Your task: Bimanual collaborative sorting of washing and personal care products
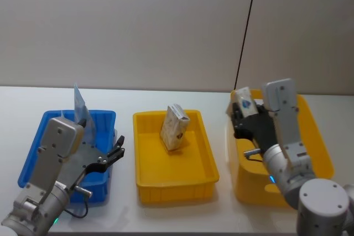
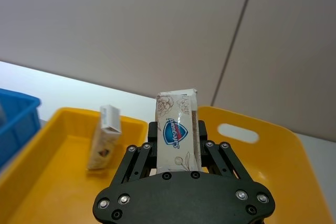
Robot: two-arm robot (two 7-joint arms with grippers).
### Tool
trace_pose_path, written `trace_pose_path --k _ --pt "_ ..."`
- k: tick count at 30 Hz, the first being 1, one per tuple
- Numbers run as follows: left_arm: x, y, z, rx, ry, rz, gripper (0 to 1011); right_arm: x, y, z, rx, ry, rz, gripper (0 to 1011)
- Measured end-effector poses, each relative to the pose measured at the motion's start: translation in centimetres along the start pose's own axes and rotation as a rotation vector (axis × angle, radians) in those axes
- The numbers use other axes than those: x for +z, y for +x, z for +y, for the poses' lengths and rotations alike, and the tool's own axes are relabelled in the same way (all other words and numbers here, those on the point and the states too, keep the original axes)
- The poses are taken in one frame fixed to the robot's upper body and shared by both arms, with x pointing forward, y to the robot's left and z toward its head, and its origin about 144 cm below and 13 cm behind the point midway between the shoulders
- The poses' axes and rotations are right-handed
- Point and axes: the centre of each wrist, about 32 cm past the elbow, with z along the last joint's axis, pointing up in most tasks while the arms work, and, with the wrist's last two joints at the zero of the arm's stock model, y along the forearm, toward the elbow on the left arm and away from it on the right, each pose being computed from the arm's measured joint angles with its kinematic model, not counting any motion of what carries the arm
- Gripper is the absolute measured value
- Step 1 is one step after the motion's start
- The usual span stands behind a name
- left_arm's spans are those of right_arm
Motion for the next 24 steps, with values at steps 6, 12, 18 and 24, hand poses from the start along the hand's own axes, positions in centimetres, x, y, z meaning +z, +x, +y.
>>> trace_pose_path --k 6,12,18,24 --pt "0.0 0.0 0.0 0.0 0.0 0.0 1002 -0.1 1.0 -1.0 -0.069 -0.044 -0.012 359" --pt "0.0 0.0 0.0 0.0 0.0 0.0 1002 -0.7 1.9 -1.8 -0.11 -0.103 -0.01 359" --pt "0.0 0.0 0.0 0.0 0.0 0.0 1001 -1.4 2.6 -2.1 -0.13 -0.151 -0.004 359" --pt "0.0 0.0 0.0 0.0 0.0 0.0 1001 -2.0 3.0 -2.1 -0.132 -0.185 0.0 360"
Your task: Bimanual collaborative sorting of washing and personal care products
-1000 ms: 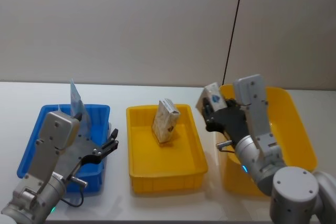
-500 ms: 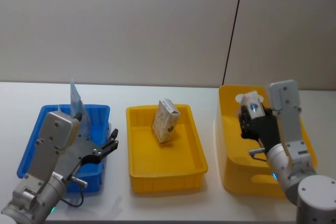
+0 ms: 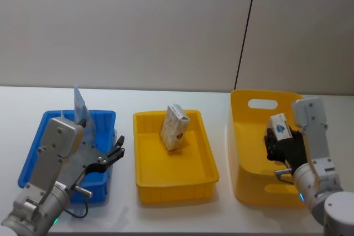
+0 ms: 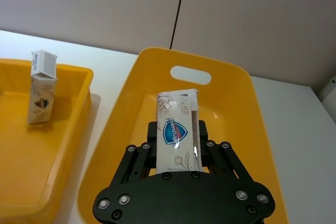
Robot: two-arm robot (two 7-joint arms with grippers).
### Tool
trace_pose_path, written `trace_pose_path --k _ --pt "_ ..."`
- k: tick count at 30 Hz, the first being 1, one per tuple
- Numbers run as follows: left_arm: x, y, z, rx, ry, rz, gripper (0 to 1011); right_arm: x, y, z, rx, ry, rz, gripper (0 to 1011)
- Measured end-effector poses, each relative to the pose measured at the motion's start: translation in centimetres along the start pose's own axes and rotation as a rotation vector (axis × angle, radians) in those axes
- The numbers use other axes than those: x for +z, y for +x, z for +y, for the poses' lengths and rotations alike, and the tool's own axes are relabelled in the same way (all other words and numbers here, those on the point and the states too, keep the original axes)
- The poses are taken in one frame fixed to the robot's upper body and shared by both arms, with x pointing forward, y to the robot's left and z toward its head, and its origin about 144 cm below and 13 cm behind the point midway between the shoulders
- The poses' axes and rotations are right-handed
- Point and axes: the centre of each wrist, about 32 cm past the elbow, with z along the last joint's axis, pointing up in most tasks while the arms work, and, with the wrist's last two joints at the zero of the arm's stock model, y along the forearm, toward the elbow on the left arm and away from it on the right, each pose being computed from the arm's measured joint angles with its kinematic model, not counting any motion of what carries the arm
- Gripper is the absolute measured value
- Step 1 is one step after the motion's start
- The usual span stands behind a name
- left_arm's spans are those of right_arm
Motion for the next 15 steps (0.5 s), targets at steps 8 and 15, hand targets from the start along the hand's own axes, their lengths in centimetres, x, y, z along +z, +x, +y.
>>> trace_pose_path --k 8,15 --pt "0.0 0.0 0.0 0.0 0.0 0.0 1001 -0.36 0.26 0.15 0.002 -0.01 0.004 627" --pt "0.0 0.0 0.0 0.0 0.0 0.0 1001 -0.38 0.32 0.21 0.008 0.001 0.008 824"
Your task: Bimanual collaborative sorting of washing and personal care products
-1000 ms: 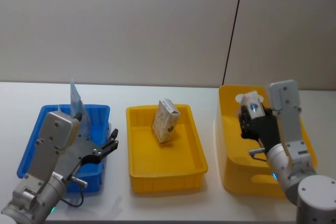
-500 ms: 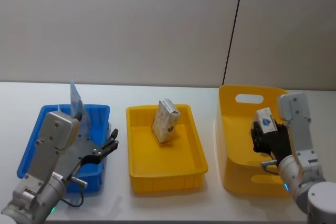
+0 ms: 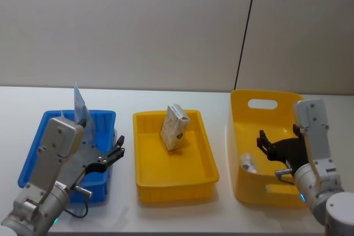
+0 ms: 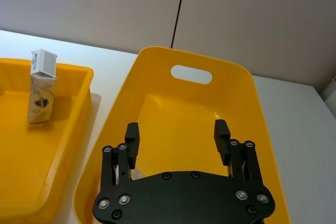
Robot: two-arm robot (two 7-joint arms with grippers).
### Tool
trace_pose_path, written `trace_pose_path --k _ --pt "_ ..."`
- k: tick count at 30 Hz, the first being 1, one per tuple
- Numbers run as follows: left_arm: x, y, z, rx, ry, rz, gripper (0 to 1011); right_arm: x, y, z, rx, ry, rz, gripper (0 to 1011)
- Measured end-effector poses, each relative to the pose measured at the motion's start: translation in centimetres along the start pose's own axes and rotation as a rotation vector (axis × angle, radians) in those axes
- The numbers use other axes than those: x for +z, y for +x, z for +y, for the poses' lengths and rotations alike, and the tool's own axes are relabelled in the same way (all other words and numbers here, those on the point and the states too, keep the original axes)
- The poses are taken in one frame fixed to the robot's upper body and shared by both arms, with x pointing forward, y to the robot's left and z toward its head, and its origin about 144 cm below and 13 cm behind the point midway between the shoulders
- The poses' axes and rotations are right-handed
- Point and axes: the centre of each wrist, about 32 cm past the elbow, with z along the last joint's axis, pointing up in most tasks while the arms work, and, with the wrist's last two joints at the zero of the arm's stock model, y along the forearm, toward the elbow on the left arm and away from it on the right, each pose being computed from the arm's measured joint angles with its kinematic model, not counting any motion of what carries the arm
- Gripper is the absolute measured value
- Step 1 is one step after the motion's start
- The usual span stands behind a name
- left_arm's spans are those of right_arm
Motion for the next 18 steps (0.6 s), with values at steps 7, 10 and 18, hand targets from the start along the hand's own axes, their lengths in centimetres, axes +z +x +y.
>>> trace_pose_path --k 7,10,18 --pt "0.0 0.0 0.0 0.0 0.0 0.0 1001 0.1 0.02 -0.07 0.02 0.026 0.001 1004" --pt "0.0 0.0 0.0 0.0 0.0 0.0 1001 0.16 -0.01 -0.14 0.035 0.04 0.001 1004" --pt "-0.01 0.03 0.03 0.005 0.0 -0.001 1002 0.47 -0.27 -0.49 0.088 0.089 0.003 1004"
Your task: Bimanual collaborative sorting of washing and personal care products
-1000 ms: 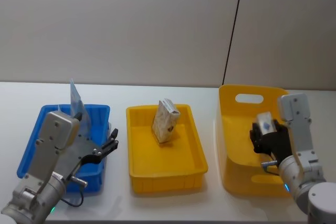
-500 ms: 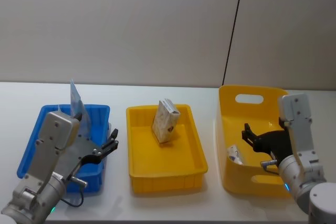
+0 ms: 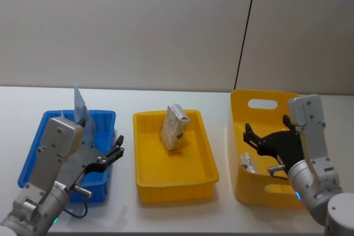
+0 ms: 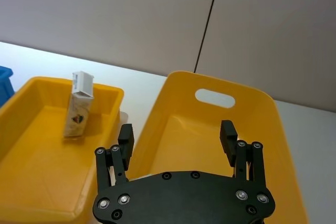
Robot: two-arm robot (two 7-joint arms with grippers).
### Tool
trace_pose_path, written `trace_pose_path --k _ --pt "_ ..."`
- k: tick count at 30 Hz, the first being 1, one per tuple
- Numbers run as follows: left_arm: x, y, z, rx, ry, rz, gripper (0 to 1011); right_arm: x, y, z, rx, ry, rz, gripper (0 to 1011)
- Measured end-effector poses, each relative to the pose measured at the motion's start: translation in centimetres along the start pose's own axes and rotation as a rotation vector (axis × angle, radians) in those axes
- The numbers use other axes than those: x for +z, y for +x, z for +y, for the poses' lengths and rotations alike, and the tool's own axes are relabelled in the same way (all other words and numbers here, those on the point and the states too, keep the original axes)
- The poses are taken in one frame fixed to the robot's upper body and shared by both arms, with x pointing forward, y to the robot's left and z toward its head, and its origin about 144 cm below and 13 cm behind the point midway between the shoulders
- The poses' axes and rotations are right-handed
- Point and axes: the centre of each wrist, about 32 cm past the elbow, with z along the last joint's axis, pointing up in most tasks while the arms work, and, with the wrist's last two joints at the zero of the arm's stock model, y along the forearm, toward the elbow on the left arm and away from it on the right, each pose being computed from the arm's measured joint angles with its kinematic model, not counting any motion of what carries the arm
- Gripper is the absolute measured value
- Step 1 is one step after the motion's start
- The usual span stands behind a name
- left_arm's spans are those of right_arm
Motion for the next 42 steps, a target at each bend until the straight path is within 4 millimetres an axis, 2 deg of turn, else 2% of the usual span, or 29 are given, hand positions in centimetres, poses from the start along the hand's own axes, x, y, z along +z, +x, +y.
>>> trace_pose_path --k 23,33,42 --pt "0.6 0.5 0.6 0.179 0.081 -0.041 1002 0.4 -0.3 -0.3 0.047 0.045 0.001 1004" --pt "0.7 1.3 0.0 0.22 0.135 -0.03 1001 0.4 -0.3 -0.3 0.052 0.049 0.001 1004" --pt "0.0 2.1 -0.9 0.209 0.175 0.0 1001 0.4 -0.3 -0.3 0.054 0.051 0.001 1004"
